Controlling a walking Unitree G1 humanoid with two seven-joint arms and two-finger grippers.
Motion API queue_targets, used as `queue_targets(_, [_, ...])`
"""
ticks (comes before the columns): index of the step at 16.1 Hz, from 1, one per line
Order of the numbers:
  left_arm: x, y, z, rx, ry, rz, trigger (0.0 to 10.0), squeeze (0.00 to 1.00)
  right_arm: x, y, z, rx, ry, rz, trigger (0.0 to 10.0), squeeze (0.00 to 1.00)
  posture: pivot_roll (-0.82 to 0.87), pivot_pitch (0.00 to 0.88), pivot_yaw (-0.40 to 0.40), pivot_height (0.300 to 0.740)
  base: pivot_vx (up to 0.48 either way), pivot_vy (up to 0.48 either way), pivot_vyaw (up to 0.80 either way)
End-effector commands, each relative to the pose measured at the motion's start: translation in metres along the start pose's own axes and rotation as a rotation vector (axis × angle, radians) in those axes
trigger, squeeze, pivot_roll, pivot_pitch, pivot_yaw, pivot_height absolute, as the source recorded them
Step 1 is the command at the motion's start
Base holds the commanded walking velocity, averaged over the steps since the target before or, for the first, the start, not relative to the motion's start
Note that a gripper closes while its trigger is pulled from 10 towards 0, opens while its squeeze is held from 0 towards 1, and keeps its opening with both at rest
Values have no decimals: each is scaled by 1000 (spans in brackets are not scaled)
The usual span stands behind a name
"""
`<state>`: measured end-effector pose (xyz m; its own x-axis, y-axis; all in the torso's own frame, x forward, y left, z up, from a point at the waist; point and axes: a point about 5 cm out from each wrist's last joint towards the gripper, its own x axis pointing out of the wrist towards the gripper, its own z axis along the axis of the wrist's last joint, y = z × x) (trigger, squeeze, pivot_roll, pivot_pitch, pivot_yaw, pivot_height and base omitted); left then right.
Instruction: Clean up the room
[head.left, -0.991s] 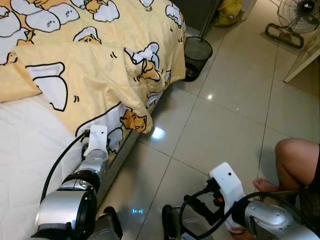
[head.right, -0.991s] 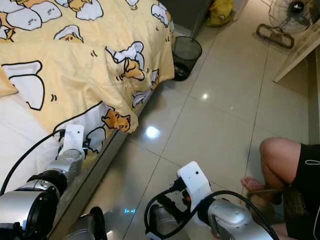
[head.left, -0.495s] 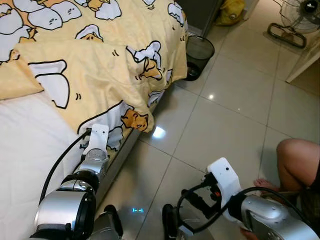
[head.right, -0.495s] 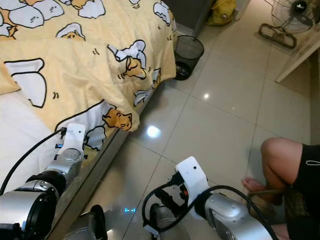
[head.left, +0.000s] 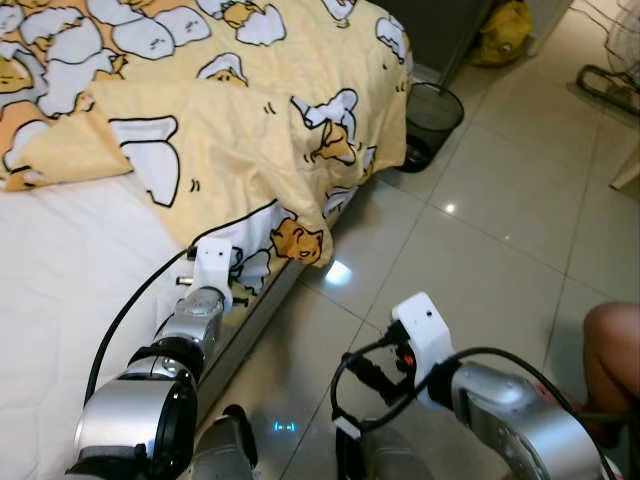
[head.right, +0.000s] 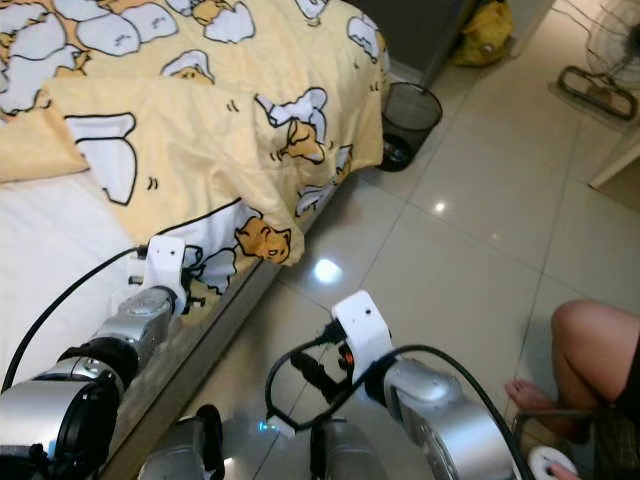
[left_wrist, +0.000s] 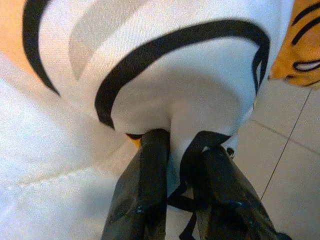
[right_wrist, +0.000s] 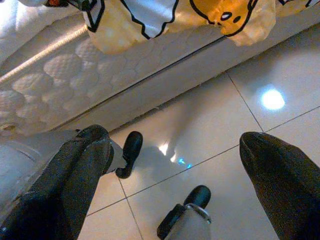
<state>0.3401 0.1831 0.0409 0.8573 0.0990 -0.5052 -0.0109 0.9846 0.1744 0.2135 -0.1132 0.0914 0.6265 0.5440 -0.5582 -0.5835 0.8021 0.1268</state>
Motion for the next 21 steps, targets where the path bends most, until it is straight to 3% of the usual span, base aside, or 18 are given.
queue_targets(1, [0, -5, 9, 1, -44, -25, 10000, 0, 1, 0, -4, 0, 15, 0, 10000, 0, -254, 194, -39, 740, 0, 0, 0])
queue_targets(3, [0, -10, 12, 27, -77, -53, 10000, 0, 5, -3, -2, -6, 6, 0, 10000, 0, -253, 190, -35, 740, 0, 0, 0])
queue_targets(5, [0, -11, 14, -53, -90, -54, 10000, 0, 6, -4, -2, -7, 5, -1, 10000, 0, -257, 189, -31, 740, 0, 0, 0])
queue_targets(7, [0, -13, 14, -2, -99, -67, 10000, 0, 7, -5, -3, -8, 5, -3, 10000, 0, -258, 190, -31, 740, -377, 0, 0])
queue_targets(11, [-1, -19, 14, 7, -104, -80, 10000, 0, 8, -5, -5, -12, 10, 4, 10000, 0, -258, 191, -35, 740, -480, 0, 0])
queue_targets(13, [-1, -29, 12, 6, -94, -119, 10000, 0, 8, -5, -5, -19, 18, 22, 10000, 0, -257, 193, -36, 740, -240, 0, 0])
queue_targets(18, [-5, -59, 5, 92, -37, -265, 10000, 0, 6, -13, -2, -38, 29, 62, 10000, 0, -258, 189, -37, 740, 0, 0, 0])
queue_targets(21, [-5, -65, 14, 90, -83, -252, 10000, 0, 8, -16, 2, -39, -4, 28, 10000, 0, -258, 185, -33, 740, 0, 0, 0])
